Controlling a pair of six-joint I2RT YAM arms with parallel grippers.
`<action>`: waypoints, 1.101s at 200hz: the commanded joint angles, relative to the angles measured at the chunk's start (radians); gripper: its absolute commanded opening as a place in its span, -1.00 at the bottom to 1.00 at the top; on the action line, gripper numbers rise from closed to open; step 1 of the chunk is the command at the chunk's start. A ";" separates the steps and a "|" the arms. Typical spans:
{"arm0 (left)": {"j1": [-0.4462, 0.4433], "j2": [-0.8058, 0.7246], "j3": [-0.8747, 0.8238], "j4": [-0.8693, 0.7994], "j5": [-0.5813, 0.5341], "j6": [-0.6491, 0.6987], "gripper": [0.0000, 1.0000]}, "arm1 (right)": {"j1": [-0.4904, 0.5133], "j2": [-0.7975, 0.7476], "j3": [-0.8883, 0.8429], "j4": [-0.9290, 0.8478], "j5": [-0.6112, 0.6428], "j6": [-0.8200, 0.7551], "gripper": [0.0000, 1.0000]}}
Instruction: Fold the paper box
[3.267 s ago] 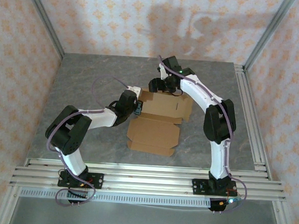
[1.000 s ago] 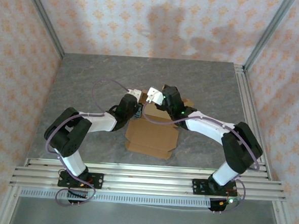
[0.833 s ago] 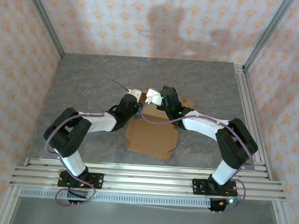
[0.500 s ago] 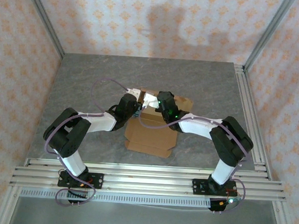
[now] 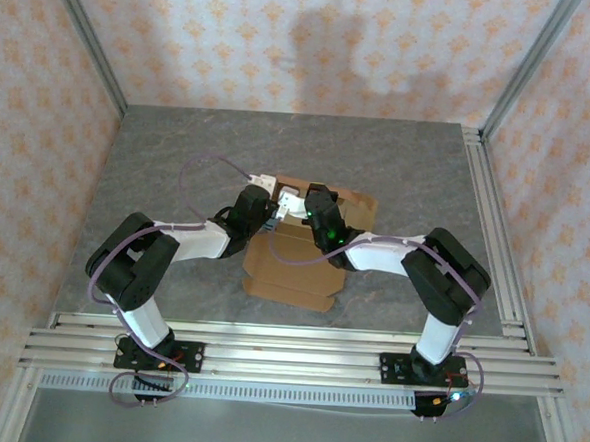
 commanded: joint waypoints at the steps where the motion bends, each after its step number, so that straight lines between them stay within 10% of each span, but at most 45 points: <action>1: -0.004 -0.015 0.023 -0.020 -0.024 -0.025 -0.78 | 0.008 0.006 -0.018 0.100 0.048 -0.012 -1.00; 66: -0.001 -0.009 0.041 -0.047 -0.001 -0.075 -0.69 | 0.010 -0.002 -0.049 0.115 0.065 -0.016 -1.00; 126: -0.001 0.010 0.054 -0.062 0.016 -0.043 -1.00 | 0.010 -0.032 -0.057 0.106 0.049 0.034 -0.98; 135: -0.001 0.009 0.046 -0.053 0.008 -0.035 -1.00 | 0.010 -0.051 -0.057 0.092 0.035 0.063 -0.88; 166: -0.001 -0.001 0.022 -0.020 -0.009 -0.031 -1.00 | 0.009 -0.158 -0.059 -0.076 -0.083 0.220 0.39; 220: -0.002 -0.037 -0.053 0.107 -0.017 -0.039 -1.00 | -0.032 -0.391 0.008 -0.496 -0.518 0.695 0.77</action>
